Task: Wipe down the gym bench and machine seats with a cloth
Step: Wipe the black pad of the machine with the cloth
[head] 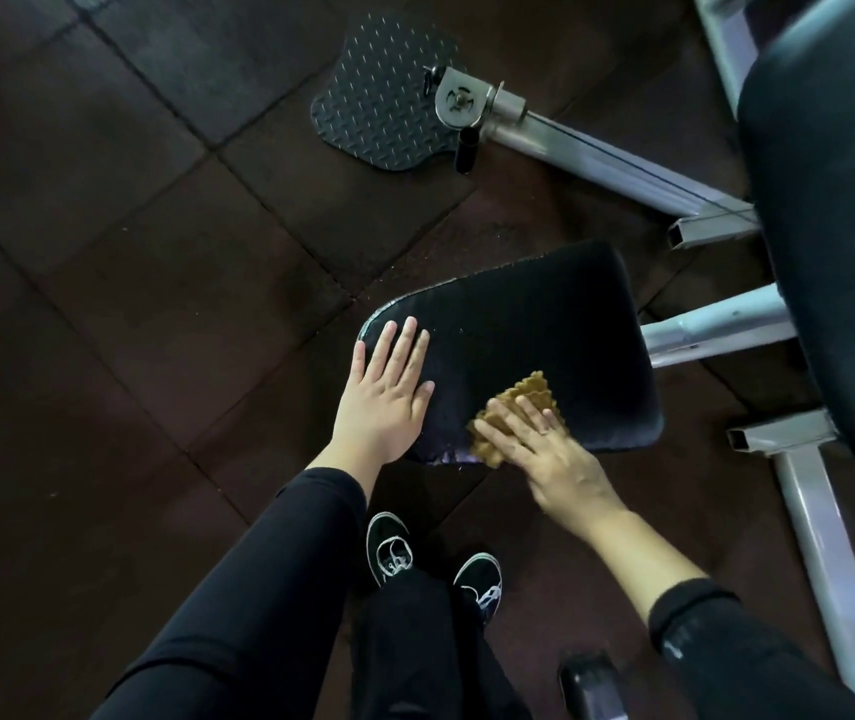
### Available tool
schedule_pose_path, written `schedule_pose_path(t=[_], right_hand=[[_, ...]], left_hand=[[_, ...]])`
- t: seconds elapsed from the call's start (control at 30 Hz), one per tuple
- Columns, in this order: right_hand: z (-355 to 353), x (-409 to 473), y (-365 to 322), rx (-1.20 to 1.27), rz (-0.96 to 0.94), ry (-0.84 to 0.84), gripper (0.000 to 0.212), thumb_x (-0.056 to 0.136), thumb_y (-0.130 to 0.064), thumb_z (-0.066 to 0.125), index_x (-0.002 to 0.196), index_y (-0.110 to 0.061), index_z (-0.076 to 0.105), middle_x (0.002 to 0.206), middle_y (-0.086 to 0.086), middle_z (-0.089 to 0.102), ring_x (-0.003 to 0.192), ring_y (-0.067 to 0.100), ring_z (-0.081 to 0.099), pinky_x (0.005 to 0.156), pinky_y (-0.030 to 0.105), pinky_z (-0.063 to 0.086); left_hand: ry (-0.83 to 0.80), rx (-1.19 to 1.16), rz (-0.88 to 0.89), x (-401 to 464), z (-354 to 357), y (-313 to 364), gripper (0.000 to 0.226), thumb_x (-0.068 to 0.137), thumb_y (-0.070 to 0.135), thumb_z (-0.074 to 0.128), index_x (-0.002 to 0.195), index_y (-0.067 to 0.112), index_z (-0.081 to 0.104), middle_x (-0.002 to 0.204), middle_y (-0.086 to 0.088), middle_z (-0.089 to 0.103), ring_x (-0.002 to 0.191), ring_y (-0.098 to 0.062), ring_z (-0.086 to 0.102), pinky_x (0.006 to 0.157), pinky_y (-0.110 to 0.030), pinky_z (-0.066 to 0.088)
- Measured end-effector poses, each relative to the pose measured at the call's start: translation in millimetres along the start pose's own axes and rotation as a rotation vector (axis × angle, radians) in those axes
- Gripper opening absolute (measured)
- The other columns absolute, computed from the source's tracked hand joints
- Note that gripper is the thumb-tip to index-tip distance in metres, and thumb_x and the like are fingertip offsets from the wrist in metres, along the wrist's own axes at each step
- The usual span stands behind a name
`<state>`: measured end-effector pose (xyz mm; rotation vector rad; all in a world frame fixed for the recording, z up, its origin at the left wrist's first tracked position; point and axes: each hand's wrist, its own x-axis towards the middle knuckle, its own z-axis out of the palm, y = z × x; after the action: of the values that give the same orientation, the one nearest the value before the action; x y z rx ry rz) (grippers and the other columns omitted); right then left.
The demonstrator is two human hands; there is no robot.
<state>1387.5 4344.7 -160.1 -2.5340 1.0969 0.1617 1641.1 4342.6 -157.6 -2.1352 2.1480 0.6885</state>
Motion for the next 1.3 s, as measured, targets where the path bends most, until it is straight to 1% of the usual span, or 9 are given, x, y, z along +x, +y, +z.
schedule_pose_path(t=[0.1, 0.2, 0.33, 0.53, 0.7, 0.77, 1.0, 1.1, 1.3], right_hand=[[-14, 12, 21, 0.012, 0.110, -0.055, 0.080, 0.082, -0.010, 0.040, 0.148, -0.041, 0.006, 0.156, -0.010, 0.009, 0.144, 0.018, 0.012, 0.116, 0.036, 0.013], [-25, 40, 17, 0.018, 0.161, -0.106, 0.058, 0.092, -0.033, 0.020, 0.147, -0.039, 0.004, 0.156, -0.011, 0.001, 0.145, 0.017, 0.002, 0.118, 0.036, 0.004], [-34, 78, 5, 0.014, 0.070, -0.131, 0.055, 0.090, -0.043, 0.008, 0.144, -0.043, -0.001, 0.154, -0.014, -0.005, 0.144, 0.016, -0.005, 0.117, 0.034, -0.005], [-40, 109, 12, -0.047, -0.099, -0.125, 0.057, 0.093, -0.039, 0.024, 0.147, -0.044, 0.005, 0.158, -0.008, 0.005, 0.146, 0.019, 0.001, 0.119, 0.039, 0.002], [-42, 112, 25, -0.031, -0.228, -0.102, 0.057, 0.093, -0.036, 0.035, 0.147, -0.039, 0.018, 0.157, -0.003, 0.014, 0.146, 0.020, 0.005, 0.118, 0.041, 0.007], [-44, 113, 31, -0.043, -0.285, -0.107, 0.058, 0.092, -0.037, 0.038, 0.147, -0.038, 0.020, 0.157, -0.002, 0.017, 0.145, 0.022, 0.009, 0.117, 0.043, 0.011], [-39, 119, 40, -0.076, -0.394, -0.081, 0.054, 0.094, -0.039, 0.032, 0.147, -0.035, 0.021, 0.157, -0.002, 0.014, 0.145, 0.020, 0.004, 0.118, 0.039, 0.003], [-32, 119, 37, -0.075, -0.431, 0.013, 0.051, 0.095, -0.037, 0.034, 0.145, -0.032, 0.029, 0.156, 0.002, 0.022, 0.145, 0.024, 0.012, 0.117, 0.044, 0.010], [-30, 170, -4, -0.071, -0.494, 0.025, 0.049, 0.095, -0.037, 0.032, 0.143, -0.031, 0.034, 0.153, 0.002, 0.029, 0.142, 0.025, 0.019, 0.116, 0.040, 0.010]], left_hand=[[0.011, -0.017, -0.024, 0, 2, 3, 0.064, 0.091, 0.052, -0.007, 0.149, 0.026, -0.015, 0.158, 0.007, -0.021, 0.143, -0.014, -0.027, 0.116, -0.040, -0.019], [0.021, -0.029, -0.042, -3, 1, 2, 0.067, 0.089, 0.053, -0.008, 0.149, 0.024, -0.014, 0.160, 0.006, -0.017, 0.145, -0.013, -0.022, 0.117, -0.038, -0.017], [0.109, -0.160, -0.181, -14, 7, 10, 0.067, 0.093, 0.054, 0.003, 0.151, 0.022, -0.006, 0.159, 0.007, -0.013, 0.145, -0.011, -0.017, 0.119, -0.036, -0.007], [0.222, -0.352, -0.436, -29, 23, 32, 0.067, 0.098, 0.052, 0.015, 0.152, 0.019, -0.004, 0.160, 0.003, -0.009, 0.147, -0.013, -0.014, 0.120, -0.032, 0.002], [0.291, -0.536, -0.666, -28, 25, 56, 0.067, 0.099, 0.054, 0.023, 0.147, 0.027, -0.016, 0.157, 0.011, -0.023, 0.147, -0.010, -0.017, 0.114, -0.029, 0.028], [0.342, -0.582, -0.718, -24, 25, 66, 0.067, 0.100, 0.047, 0.030, 0.149, 0.028, -0.013, 0.155, 0.014, -0.024, 0.148, -0.014, -0.010, 0.113, -0.028, 0.026], [0.462, -0.668, -0.779, -15, 35, 77, 0.062, 0.103, 0.038, 0.030, 0.146, 0.036, -0.016, 0.154, 0.018, -0.026, 0.147, -0.016, -0.005, 0.118, -0.029, 0.014], [0.499, -0.684, -0.777, -17, 43, 77, 0.061, 0.103, 0.038, 0.029, 0.152, 0.034, -0.008, 0.156, 0.018, -0.024, 0.146, -0.019, 0.000, 0.112, -0.024, 0.016], [0.530, -0.690, -0.756, -16, 48, 71, 0.061, 0.097, 0.046, 0.016, 0.154, 0.028, 0.001, 0.158, 0.014, -0.018, 0.134, -0.030, 0.023, 0.114, -0.038, 0.028]])
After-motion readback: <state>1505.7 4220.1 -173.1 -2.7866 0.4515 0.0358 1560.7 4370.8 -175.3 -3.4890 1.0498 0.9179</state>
